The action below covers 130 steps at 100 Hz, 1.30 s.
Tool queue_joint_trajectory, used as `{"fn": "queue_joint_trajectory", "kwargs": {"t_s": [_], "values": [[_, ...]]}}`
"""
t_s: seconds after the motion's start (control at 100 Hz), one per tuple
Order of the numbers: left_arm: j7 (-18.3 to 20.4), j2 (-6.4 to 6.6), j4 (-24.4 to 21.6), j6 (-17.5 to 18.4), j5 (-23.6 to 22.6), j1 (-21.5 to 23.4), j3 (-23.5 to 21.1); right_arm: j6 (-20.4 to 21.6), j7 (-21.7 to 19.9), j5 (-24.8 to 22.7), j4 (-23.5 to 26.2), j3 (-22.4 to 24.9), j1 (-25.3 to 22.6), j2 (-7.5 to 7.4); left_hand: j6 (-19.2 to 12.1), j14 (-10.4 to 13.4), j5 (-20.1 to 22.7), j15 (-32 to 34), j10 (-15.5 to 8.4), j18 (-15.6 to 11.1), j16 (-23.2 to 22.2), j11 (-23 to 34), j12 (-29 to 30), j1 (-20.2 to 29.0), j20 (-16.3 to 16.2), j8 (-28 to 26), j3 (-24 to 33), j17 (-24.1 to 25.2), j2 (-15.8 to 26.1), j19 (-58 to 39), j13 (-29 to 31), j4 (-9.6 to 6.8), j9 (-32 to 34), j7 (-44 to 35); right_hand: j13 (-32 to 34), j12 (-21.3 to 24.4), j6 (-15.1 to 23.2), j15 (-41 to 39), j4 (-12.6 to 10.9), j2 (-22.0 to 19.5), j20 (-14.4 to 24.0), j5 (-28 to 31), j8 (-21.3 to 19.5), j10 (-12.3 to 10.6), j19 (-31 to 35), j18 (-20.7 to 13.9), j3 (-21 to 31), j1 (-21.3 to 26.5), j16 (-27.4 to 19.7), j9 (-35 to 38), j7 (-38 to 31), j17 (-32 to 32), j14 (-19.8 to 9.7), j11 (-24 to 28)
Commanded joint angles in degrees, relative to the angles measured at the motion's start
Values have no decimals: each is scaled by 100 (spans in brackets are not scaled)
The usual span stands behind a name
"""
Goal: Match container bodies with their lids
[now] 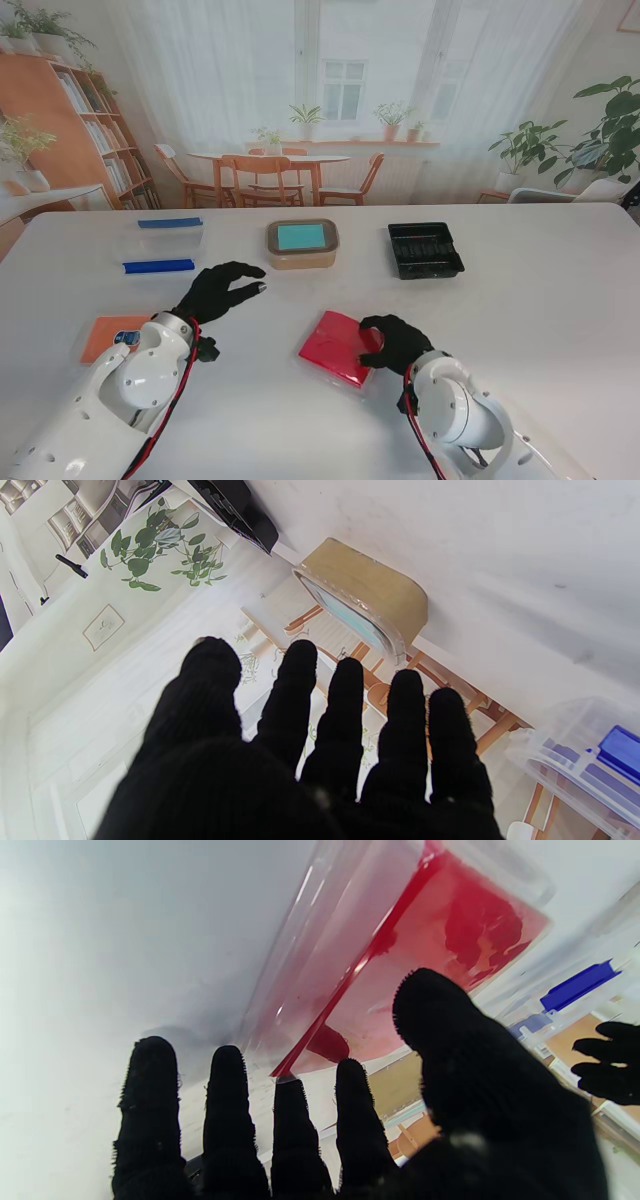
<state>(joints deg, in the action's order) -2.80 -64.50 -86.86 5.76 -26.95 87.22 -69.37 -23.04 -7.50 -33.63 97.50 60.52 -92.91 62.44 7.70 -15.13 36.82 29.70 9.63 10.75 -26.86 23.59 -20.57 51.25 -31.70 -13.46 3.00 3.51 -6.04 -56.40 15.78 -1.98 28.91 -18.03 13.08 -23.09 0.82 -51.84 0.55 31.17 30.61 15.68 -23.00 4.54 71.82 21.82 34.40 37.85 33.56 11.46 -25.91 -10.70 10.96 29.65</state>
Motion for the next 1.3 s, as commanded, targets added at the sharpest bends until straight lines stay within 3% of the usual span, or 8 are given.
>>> {"fn": "queue_joint_trajectory", "kwargs": {"t_s": [0.0,0.38,0.94,1.29], "values": [[-2,-11,-29,14,-21,44,-5,39,-111,5,-74,-29,32,-28,-19,-1,38,76,43,33,39,-49,16,-103,-65,-18,-166,122,173,-155,73,-75,72,61,45,56,-9,202,-5,123,95,121,-87,6,203,-111,108,55,-144,-148,-31,43,68,76],[33,-2,-114,-49,-52,75,-18,654,-328,-104,-255,-40,164,-98,-11,-4,39,74,40,39,39,-51,16,-106,-58,-19,-168,122,169,-142,70,-74,72,63,33,87,162,292,29,297,120,264,-109,-139,122,-234,364,68,-174,-141,-122,110,-47,200],[37,0,-185,-165,-110,73,45,1939,-837,392,-387,173,129,-209,-13,-3,30,67,37,39,42,-51,16,-112,-58,-19,-169,122,166,-142,62,-73,68,65,25,15,413,676,88,376,117,449,-118,-421,-219,-338,597,-27,-287,-131,-150,248,-327,322],[3,-4,-301,-279,-149,160,84,2423,-1043,615,-463,197,159,-255,-29,-5,31,70,36,39,41,-53,17,-115,-58,-19,-171,122,171,-142,69,-72,63,64,19,1,474,842,104,379,135,552,-127,-528,-364,-361,620,-41,-320,-129,-130,292,-408,303]]}}
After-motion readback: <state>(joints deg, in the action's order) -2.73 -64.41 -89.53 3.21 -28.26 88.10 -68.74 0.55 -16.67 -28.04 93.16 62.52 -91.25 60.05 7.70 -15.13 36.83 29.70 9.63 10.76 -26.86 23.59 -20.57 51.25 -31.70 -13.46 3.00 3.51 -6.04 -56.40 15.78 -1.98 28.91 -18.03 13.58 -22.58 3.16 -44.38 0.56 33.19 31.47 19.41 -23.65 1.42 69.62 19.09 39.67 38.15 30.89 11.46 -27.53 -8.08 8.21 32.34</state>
